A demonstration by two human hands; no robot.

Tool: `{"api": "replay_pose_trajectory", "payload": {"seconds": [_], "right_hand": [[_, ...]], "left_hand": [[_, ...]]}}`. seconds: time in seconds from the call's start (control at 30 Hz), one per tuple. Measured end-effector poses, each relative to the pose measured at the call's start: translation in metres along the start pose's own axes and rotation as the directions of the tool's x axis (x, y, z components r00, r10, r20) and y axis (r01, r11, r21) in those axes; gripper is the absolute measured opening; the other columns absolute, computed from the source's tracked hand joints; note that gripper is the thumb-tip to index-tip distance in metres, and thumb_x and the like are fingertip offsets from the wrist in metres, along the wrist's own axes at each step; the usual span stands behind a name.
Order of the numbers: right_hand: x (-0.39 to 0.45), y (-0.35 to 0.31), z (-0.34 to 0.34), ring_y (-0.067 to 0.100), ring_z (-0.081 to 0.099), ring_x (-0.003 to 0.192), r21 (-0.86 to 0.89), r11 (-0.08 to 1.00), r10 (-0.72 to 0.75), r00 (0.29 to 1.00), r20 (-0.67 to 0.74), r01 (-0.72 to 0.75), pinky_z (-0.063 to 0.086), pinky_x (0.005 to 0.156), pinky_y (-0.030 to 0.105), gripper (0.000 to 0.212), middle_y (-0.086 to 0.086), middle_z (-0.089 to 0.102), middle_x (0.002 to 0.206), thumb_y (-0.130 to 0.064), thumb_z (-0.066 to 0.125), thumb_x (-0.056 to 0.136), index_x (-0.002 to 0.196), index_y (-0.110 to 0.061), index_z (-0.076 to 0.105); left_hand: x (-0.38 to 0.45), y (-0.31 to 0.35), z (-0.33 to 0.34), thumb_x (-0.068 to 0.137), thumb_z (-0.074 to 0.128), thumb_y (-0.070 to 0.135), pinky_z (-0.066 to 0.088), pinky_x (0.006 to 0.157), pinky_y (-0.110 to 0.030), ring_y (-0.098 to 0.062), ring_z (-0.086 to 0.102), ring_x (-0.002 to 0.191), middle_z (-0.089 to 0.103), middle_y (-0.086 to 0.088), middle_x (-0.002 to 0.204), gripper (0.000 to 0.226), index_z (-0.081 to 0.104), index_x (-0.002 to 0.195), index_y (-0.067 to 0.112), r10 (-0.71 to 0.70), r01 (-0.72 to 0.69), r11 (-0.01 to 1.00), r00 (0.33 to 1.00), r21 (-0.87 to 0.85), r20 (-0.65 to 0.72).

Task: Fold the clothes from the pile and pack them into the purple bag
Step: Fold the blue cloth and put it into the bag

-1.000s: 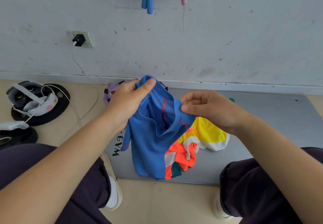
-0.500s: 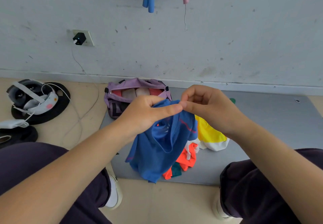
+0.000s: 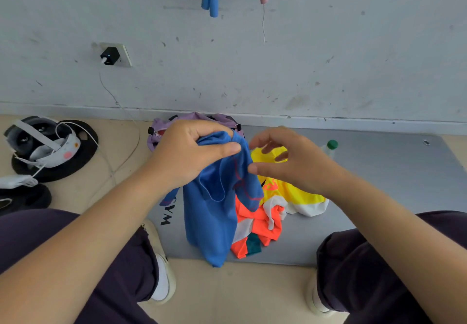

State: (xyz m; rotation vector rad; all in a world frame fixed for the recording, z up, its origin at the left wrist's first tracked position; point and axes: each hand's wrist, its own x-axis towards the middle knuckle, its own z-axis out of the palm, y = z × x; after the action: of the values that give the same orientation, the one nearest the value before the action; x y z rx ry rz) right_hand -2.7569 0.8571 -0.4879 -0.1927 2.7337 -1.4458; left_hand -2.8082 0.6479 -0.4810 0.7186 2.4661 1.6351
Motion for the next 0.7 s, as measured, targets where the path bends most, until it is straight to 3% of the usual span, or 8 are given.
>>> {"api": "replay_pose_trajectory", "payload": {"seconds": [0.07, 0.17, 0.23, 0.33, 0.43, 0.5, 0.6, 0.7], "right_hand": [[0.000, -0.002, 0.004, -0.001, 0.056, 0.092, -0.007, 0.999, -0.049, 0.999, 0.001, 0.049, 0.039, 0.077, 0.003, 0.026, -0.012, 0.060, 0.098, -0.021, 0.081, 0.076, 0.087, -0.037, 0.063], [-0.001, 0.002, 0.008, 0.001, 0.060, 0.083, -0.052, 0.998, -0.039, 0.999, 0.027, 0.040, 0.040, 0.077, 0.004, 0.013, -0.010, 0.067, 0.086, -0.019, 0.079, 0.080, 0.084, -0.019, 0.066], [-0.001, 0.004, 0.007, 0.003, 0.062, 0.083, -0.068, 0.998, -0.013, 1.000, -0.024, 0.012, 0.043, 0.076, 0.007, 0.018, -0.009, 0.067, 0.085, -0.020, 0.078, 0.079, 0.089, -0.016, 0.063], [-0.001, 0.002, 0.008, 0.005, 0.064, 0.082, -0.010, 1.000, 0.009, 0.998, -0.070, -0.010, 0.046, 0.074, 0.011, 0.028, -0.009, 0.067, 0.085, -0.028, 0.082, 0.075, 0.089, -0.018, 0.060], [-0.003, -0.005, 0.019, 0.003, 0.061, 0.078, 0.045, 0.999, 0.013, 0.998, -0.063, -0.010, 0.043, 0.072, 0.008, 0.036, -0.009, 0.066, 0.084, -0.036, 0.085, 0.070, 0.088, -0.017, 0.061], [-0.005, -0.008, 0.029, 0.004, 0.059, 0.077, 0.048, 0.999, 0.025, 0.990, -0.137, -0.018, 0.044, 0.068, 0.009, 0.041, -0.006, 0.064, 0.085, -0.037, 0.085, 0.069, 0.090, -0.016, 0.058], [-0.004, -0.011, 0.038, 0.005, 0.059, 0.078, 0.029, 1.000, 0.017, 0.976, -0.218, -0.011, 0.047, 0.067, 0.011, 0.028, -0.003, 0.066, 0.083, -0.025, 0.079, 0.078, 0.091, -0.013, 0.057], [-0.001, -0.011, 0.036, 0.010, 0.064, 0.076, 0.068, 0.997, 0.041, 0.979, -0.202, -0.027, 0.051, 0.071, 0.019, 0.009, 0.000, 0.069, 0.083, -0.011, 0.068, 0.084, 0.088, -0.012, 0.060]], "left_hand": [[-0.001, 0.002, 0.002, 0.079, 0.080, 0.012, 0.045, 0.063, -0.009, 0.003, 0.055, 0.064, 0.066, -0.008, 0.077, 0.011, 0.070, 0.081, 0.017, 0.046, -0.045, 0.999, 0.998, 0.025, -0.033], [0.000, 0.002, 0.000, 0.076, 0.081, 0.021, 0.051, 0.072, -0.024, -0.008, 0.063, 0.073, 0.069, -0.011, 0.077, 0.012, 0.074, 0.081, 0.012, 0.011, -0.014, 1.000, 0.994, -0.027, -0.108], [0.001, 0.003, -0.003, 0.076, 0.079, 0.023, 0.054, 0.072, -0.030, -0.012, 0.067, 0.075, 0.071, -0.001, 0.073, 0.005, 0.075, 0.076, 0.020, -0.054, 0.037, 0.992, 0.988, -0.118, -0.144], [0.002, 0.004, -0.006, 0.080, 0.078, 0.017, 0.049, 0.065, -0.027, -0.005, 0.059, 0.064, 0.061, 0.015, 0.060, 0.025, 0.067, 0.060, 0.028, -0.086, 0.060, 0.981, 0.987, -0.184, -0.137], [0.001, 0.007, 0.000, 0.076, 0.079, 0.021, 0.053, 0.071, -0.036, -0.010, 0.063, 0.070, 0.066, 0.008, 0.067, 0.014, 0.072, 0.066, 0.026, -0.120, 0.088, 0.973, 0.983, -0.216, -0.140], [0.000, 0.009, 0.005, 0.073, 0.079, 0.025, 0.054, 0.074, -0.038, -0.012, 0.065, 0.073, 0.069, 0.004, 0.070, 0.005, 0.075, 0.071, 0.025, -0.127, 0.092, 0.969, 0.981, -0.229, -0.144], [0.000, 0.011, 0.011, 0.073, 0.083, 0.021, 0.054, 0.074, -0.038, -0.011, 0.063, 0.072, 0.069, 0.006, 0.070, 0.011, 0.075, 0.070, 0.029, -0.132, 0.095, 0.971, 0.978, -0.221, -0.160], [0.002, 0.010, 0.009, 0.076, 0.083, 0.015, 0.054, 0.081, -0.036, -0.010, 0.066, 0.081, 0.070, 0.007, 0.083, 0.016, 0.074, 0.074, 0.028, -0.124, 0.084, 0.977, 0.972, -0.197, -0.202]]}}
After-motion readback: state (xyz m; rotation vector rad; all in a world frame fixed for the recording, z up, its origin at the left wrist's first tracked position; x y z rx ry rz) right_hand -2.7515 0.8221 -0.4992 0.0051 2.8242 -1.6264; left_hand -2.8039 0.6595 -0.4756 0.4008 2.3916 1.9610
